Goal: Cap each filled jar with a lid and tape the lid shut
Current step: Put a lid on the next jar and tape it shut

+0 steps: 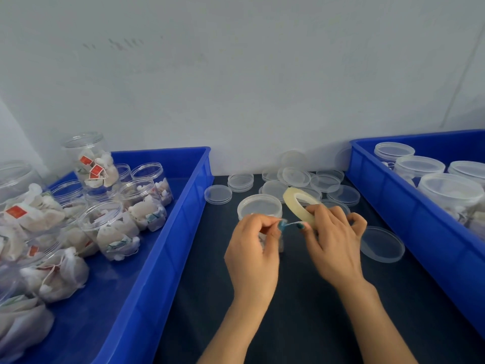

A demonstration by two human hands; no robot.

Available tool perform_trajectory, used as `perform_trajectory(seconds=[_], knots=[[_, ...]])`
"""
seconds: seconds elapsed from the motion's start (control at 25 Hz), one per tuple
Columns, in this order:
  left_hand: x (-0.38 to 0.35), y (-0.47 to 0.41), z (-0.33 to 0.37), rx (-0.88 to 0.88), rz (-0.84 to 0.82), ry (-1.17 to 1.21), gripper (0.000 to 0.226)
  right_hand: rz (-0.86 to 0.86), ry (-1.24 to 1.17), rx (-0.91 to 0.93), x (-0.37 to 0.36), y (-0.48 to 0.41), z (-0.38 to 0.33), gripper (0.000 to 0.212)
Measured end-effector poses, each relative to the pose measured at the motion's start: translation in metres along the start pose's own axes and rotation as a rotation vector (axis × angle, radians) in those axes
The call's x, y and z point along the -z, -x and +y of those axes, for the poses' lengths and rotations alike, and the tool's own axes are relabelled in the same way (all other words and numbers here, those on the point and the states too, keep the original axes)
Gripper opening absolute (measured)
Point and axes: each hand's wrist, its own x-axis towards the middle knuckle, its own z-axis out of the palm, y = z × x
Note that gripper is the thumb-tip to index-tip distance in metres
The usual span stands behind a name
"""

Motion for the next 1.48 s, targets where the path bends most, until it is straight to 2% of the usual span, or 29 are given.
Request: perform_trajectory(seconds=[0.2, 0.4, 0.56, 0.68, 1.04, 1.2, 1.32, 1.48], knots=[[0.018, 0.0, -0.013, 0.179, 0.093, 0.187, 0.008, 0.078, 0.019, 0.036, -0.001, 0.0, 0.0, 0.044], [0.036, 0.005, -0.028, 0.317, 0.24, 0.322, 0.011, 0.091, 0.065, -0.074, 0.0, -0.001, 0.005, 0.055], [0.038, 0.02, -0.037, 0.478, 0.302, 0.406, 0.012, 0.046, 0.067, -0.122, -0.001, 0.0, 0.002, 0.065], [0.036, 0.019, -0.042, 0.594, 0.32, 0.47, 0.011, 0.024, 0.053, -0.126, -0.003, 0.0, 0.002, 0.064], [0.016, -0.004, -0.054, 0.606, 0.291, 0.405, 0.011, 0.011, 0.068, -0.17, -0.008, -0.002, 0.002, 0.065], [0.005, -0.016, -0.06, 0.502, 0.283, 0.443, 0.01, 0.002, -0.005, -0.185, -0.017, -0.007, -0.003, 0.068], [-0.007, -0.025, -0.064, 0.419, 0.219, 0.526, 0.013, 0.021, -0.066, -0.18, -0.023, -0.01, -0.006, 0.068], [-0.024, -0.033, -0.069, 0.434, 0.137, 0.505, 0.013, 0.038, -0.049, -0.156, -0.024, -0.016, -0.003, 0.064]])
